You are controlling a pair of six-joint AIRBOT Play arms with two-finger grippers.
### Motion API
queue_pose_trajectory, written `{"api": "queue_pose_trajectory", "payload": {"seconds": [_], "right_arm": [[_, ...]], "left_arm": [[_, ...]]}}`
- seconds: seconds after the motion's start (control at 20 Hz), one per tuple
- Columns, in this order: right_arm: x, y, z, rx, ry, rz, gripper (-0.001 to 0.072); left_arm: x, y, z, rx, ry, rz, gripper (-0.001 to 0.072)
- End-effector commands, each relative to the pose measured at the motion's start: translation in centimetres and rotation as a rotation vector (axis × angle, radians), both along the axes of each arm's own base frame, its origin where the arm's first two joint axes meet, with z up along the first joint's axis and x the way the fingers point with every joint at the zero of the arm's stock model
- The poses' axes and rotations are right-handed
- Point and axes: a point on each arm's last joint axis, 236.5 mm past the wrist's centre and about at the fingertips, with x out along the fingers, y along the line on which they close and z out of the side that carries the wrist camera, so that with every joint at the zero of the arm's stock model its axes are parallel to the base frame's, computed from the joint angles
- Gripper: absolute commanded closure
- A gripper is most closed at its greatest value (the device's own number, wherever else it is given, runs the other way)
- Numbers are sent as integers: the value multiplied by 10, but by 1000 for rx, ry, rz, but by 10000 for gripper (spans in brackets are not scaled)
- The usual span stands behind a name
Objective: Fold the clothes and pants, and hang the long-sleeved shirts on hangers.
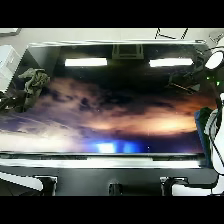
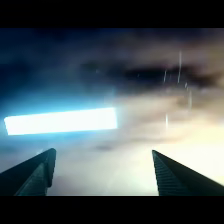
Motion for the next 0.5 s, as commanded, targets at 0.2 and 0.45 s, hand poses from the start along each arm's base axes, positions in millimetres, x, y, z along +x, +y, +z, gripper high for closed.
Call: {"api": "queue_pose_trajectory", "payload": {"seconds": [0.2,0.45], "right_arm": [[-23,8,-6,28,101,13,31],[-28,8,-6,30,121,19,28]], "left_arm": [[28,-17,4,7,-84,13,683],[25,-75,106,172,-220,-304,687]]}}
